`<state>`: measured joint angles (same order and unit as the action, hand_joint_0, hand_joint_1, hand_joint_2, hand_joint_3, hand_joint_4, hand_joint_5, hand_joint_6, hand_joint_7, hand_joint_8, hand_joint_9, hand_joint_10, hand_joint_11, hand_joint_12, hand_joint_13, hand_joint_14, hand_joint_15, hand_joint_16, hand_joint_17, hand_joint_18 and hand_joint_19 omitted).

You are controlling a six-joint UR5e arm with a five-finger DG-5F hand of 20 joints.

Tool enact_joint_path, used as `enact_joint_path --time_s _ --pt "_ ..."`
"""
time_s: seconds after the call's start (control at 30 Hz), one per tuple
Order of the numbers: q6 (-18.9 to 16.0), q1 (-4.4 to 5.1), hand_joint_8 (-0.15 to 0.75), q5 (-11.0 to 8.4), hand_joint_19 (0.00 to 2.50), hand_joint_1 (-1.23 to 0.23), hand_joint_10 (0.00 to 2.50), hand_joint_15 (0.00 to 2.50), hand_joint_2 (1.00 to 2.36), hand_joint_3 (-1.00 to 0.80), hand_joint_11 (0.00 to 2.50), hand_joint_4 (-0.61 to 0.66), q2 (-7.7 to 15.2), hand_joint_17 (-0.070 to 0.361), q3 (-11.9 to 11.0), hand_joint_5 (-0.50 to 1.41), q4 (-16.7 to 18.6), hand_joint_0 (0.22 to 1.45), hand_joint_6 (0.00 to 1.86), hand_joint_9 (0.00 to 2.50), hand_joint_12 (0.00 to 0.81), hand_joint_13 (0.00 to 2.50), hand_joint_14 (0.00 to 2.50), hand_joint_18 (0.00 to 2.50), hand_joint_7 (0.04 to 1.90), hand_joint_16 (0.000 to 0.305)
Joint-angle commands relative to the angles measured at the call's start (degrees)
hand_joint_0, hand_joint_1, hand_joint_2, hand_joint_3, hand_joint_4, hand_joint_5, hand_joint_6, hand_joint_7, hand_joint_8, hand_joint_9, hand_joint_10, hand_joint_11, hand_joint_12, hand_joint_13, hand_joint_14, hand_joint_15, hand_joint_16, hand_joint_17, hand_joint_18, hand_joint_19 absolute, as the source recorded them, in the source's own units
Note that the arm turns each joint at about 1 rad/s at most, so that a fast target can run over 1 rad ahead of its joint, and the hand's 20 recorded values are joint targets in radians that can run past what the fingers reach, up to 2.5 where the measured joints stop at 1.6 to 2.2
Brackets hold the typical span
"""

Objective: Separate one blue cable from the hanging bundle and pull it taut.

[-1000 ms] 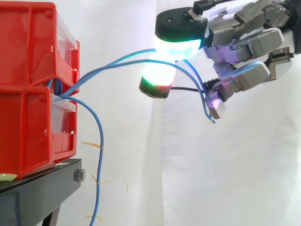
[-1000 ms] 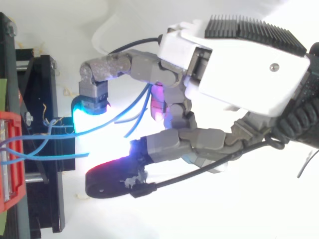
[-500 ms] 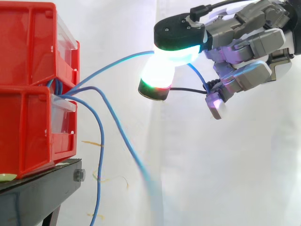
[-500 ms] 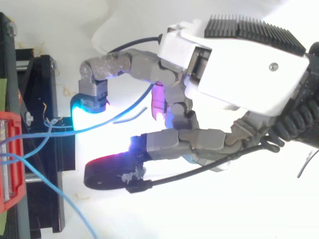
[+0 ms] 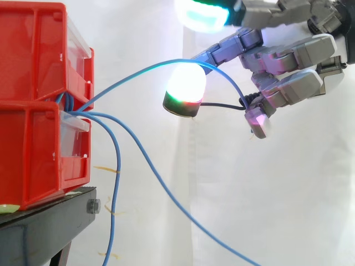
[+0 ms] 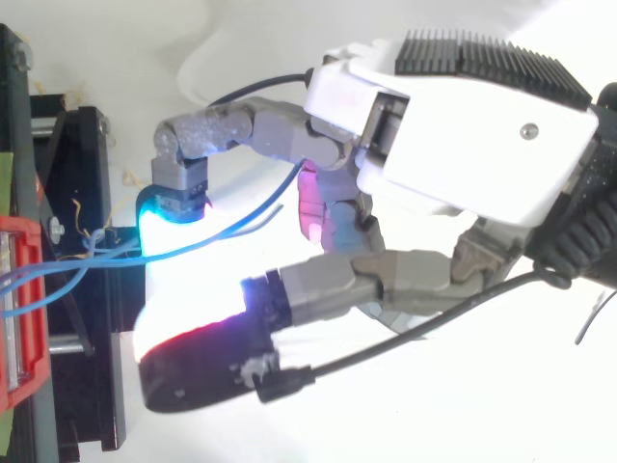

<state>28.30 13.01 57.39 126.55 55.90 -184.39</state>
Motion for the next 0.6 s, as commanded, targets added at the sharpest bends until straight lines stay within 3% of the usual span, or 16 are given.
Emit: enact_joint_path --time_s 0.0,0.07,0.17,0.37,0.57 --pt "0.09 0.0 0.151 0.0 0.7 -0.22 0.03 0.96 1.0 -0.5 0.79 0.13 -0.07 0.137 0.0 0.13 0.0 0.43 0.51 2.33 0.401 1.86 0.02 1.21 1.17 0.061" --pt "0.09 -0.09 0.111 0.0 0.75 -0.13 0.03 0.98 1.0 -0.5 0.84 0.09 -0.07 0.12 0.0 0.13 0.0 0.49 0.51 2.35 0.381 1.86 0.03 1.14 1.17 0.053" --pt "0.09 -0.09 0.08 0.0 0.78 -0.16 0.03 0.99 1.0 -0.5 0.86 0.07 0.02 0.105 0.0 0.13 0.0 0.55 0.51 2.36 0.35 1.86 0.03 1.13 1.17 0.047" --pt "0.09 0.0 -0.016 0.0 0.76 -0.32 0.04 0.95 1.0 -0.5 0.88 0.08 0.02 0.092 0.09 0.14 0.0 0.65 0.5 2.39 0.35 1.88 0.03 1.16 1.17 0.041" --pt "0.09 -0.09 -0.014 -0.17 0.76 -0.57 0.03 0.91 1.0 -0.46 0.88 0.08 0.02 0.09 0.0 0.14 0.0 0.73 0.51 2.39 0.353 1.86 0.03 1.17 1.17 0.04"
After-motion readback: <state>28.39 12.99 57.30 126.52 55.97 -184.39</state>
